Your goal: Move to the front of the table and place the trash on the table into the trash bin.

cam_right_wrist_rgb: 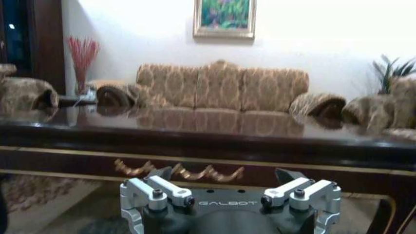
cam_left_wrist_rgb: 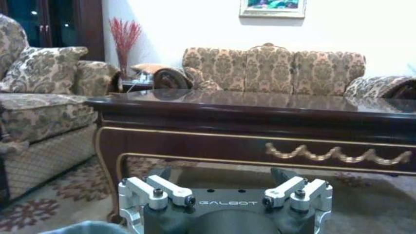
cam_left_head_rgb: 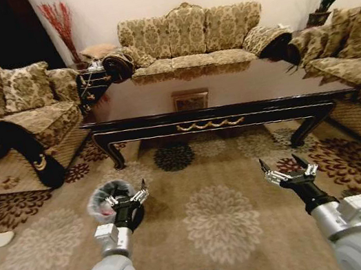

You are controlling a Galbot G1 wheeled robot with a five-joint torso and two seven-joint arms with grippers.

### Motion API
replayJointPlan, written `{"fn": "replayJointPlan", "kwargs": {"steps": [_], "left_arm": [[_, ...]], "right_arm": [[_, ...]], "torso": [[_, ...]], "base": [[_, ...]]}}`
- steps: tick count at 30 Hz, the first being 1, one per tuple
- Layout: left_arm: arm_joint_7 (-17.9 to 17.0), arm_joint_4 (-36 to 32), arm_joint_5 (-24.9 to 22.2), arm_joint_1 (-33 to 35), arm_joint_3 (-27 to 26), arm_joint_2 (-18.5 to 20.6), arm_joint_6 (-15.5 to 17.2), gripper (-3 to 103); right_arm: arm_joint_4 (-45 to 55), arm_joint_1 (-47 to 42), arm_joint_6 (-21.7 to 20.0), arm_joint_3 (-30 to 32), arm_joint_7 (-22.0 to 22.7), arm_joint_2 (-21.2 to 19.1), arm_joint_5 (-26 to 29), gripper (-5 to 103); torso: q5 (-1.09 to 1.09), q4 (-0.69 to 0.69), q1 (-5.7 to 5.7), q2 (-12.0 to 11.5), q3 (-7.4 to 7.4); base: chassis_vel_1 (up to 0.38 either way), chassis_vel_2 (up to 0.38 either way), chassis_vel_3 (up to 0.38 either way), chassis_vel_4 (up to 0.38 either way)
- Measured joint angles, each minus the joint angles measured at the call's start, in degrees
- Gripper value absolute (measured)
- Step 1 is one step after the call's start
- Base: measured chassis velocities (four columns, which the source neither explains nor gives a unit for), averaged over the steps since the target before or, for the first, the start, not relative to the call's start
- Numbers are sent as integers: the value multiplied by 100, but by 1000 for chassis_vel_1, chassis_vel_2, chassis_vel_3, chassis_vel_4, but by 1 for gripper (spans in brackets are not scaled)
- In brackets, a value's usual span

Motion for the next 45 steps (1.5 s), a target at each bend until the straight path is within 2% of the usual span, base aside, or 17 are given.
{"fn": "replayJointPlan", "kwargs": {"steps": [5,10,11,20,27,32,35,37,40,45], "left_arm": [[-22,-13,26,6,28,0,-36,100],[-58,-42,222,77,173,-83,-77,100],[-66,-43,281,96,204,-127,-95,100],[-200,-47,316,97,233,-179,-178,100],[-498,-93,314,123,276,-248,-305,100],[-754,-209,77,67,38,-122,-81,100],[-701,-290,-152,58,-194,-69,76,100],[-362,-442,-511,115,-461,-44,300,100],[-250,-474,-618,89,-482,-24,399,100],[-44,-186,-782,-234,-201,49,486,100]], "right_arm": [[-1,3,106,-83,0,22,-98,100],[-1,2,145,-155,14,62,-164,100],[0,-2,154,-164,15,67,-170,100],[0,3,147,-171,41,10,-168,100],[0,8,-3,-156,257,11,-164,100],[0,-72,-25,169,316,122,-43,100],[0,-213,12,476,130,218,129,100],[0,-367,34,740,-56,353,226,100],[0,-407,50,790,-128,436,228,100],[-7,-264,242,608,-403,579,208,100]], "torso": [[3,-3,1,0,1],[-2,0,2,0,2],[-10,0,2,0,2],[0,-1,1,0,1],[-4,-1,2,0,1],[-2,-1,2,0,2],[-3,-2,2,0,2],[-2,-1,1,0,1],[-2,-1,1,0,1],[-3,-2,1,0,2]], "base": [[-226,-257,259,201],[-49,-48,47,26],[54,48,-23,-48],[24,18,-11,-13],[0,0,0,0],[0,0,0,0],[0,0,0,0],[0,0,0,0],[0,0,0,0],[0,0,0,0]]}}
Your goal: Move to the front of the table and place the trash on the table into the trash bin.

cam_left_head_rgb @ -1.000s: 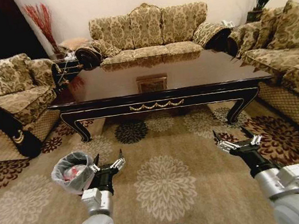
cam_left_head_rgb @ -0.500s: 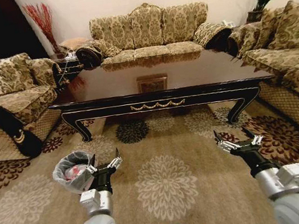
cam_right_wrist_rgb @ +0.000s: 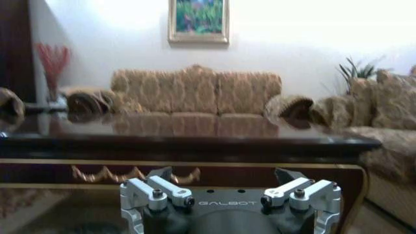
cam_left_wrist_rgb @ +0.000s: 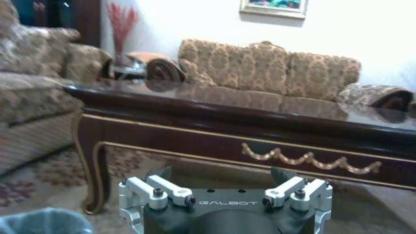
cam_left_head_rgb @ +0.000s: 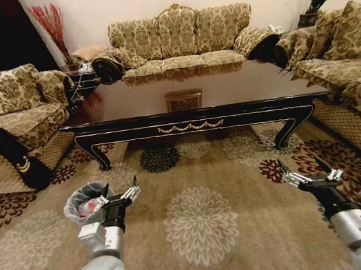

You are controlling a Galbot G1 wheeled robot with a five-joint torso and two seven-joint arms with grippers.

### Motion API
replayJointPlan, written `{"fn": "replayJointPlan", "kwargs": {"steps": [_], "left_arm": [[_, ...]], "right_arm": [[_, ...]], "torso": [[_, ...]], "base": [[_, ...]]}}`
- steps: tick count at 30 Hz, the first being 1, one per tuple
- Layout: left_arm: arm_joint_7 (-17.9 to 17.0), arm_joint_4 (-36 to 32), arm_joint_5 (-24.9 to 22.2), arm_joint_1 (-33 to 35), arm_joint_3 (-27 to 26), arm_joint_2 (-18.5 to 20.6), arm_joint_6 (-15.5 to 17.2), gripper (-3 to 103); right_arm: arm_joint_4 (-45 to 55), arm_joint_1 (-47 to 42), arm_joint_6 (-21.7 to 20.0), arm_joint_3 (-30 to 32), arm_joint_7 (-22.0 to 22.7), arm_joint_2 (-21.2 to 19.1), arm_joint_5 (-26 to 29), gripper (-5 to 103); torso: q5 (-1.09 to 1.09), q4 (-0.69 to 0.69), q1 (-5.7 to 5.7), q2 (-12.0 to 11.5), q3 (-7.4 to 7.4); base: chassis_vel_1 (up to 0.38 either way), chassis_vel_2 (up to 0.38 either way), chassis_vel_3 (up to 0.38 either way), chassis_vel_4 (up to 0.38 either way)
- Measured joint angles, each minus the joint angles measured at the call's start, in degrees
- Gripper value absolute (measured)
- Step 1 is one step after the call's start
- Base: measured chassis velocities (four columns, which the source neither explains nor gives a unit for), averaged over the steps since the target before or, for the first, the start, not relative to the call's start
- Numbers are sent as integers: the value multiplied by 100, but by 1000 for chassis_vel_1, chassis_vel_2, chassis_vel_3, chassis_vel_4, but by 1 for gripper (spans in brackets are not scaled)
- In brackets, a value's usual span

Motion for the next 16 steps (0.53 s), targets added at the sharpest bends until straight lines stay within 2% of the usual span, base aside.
{"fn": "replayJointPlan", "kwargs": {"steps": [16], "left_arm": [[67,234,79,-91,22,10,-17,100]], "right_arm": [[-71,175,-23,-68,49,-43,-50,100]], "torso": [[1,0,0,0,0]], "base": [[0,0,0,0]]}}
